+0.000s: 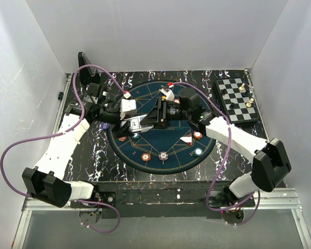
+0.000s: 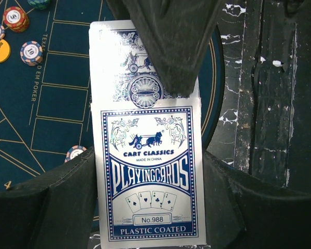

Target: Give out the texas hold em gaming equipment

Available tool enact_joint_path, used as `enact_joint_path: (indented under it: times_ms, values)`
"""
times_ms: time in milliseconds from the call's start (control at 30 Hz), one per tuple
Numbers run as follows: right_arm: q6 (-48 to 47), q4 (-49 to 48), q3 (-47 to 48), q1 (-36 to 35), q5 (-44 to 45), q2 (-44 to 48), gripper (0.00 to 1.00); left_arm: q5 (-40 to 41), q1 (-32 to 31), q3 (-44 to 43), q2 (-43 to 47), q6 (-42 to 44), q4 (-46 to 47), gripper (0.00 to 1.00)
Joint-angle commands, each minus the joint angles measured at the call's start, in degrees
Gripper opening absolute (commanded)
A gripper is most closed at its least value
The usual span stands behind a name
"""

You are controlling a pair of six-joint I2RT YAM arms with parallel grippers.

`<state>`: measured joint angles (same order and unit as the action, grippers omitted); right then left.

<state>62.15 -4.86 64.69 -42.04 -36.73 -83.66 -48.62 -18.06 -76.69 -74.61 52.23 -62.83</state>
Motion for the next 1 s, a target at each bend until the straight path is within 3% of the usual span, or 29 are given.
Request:
enact_joint_path:
  times_ms: [0, 100, 200, 267, 300, 367, 400, 433, 533, 767, 967]
  values:
    - [1.92, -6.3, 1.32, -1.02, -2.82, -2.12, 0.56, -2.79, -0.13, -2.59, 0.34, -2.21, 2.45, 0.0]
    - [3.32, -7.17, 1.41, -1.11, -3.17, -3.0, 0.52, -2.8, -0.13, -2.42, 0.78, -3.09, 3.5, 0.0]
    - [5.17, -9.19, 1.23, -1.11, -3.43, -3.88, 0.41, -2.97, -0.13, -2.68, 0.87, -3.36, 3.5, 0.01]
    - [6.49, -11.21, 0.53, -1.11, -3.52, -3.88, 0.33, -2.71, -0.22, -2.59, 0.87, -3.19, 3.15, 0.06]
    - [6.84, -11.83, 0.36, -1.11, -3.52, -3.79, 0.29, -2.53, -0.13, -2.59, 0.69, -2.84, 2.63, 0.12]
    - [6.93, -11.84, 0.44, -1.11, -3.35, -3.71, 0.2, -1.83, -0.13, -2.51, 0.69, -1.08, 1.48, 0.34]
    - [6.93, -11.58, 0.44, -1.11, -3.35, -3.62, 0.18, -1.57, -0.13, -2.33, 0.69, -0.81, 1.39, 0.51]
    - [6.93, -11.57, 0.44, -1.11, -3.26, -3.62, 0.16, -1.39, -0.13, -2.24, 0.69, -0.64, 1.39, 0.59]
    - [7.02, -11.22, 0.44, -1.11, -3.17, -3.71, 0.15, -1.04, -0.3, -2.85, 0.17, -0.9, 1.92, 0.7]
    - [7.37, -10.43, 1.06, -1.11, -3.08, -4.58, 0.15, 3.18, -3.81, -5.93, -2.38, -1.17, 0.86, 0.79]
    - [7.02, -9.03, 1.76, -1.11, -2.65, -4.67, 0.16, 7.31, -5.66, -4.09, -1.77, -0.11, 2.18, 0.8]
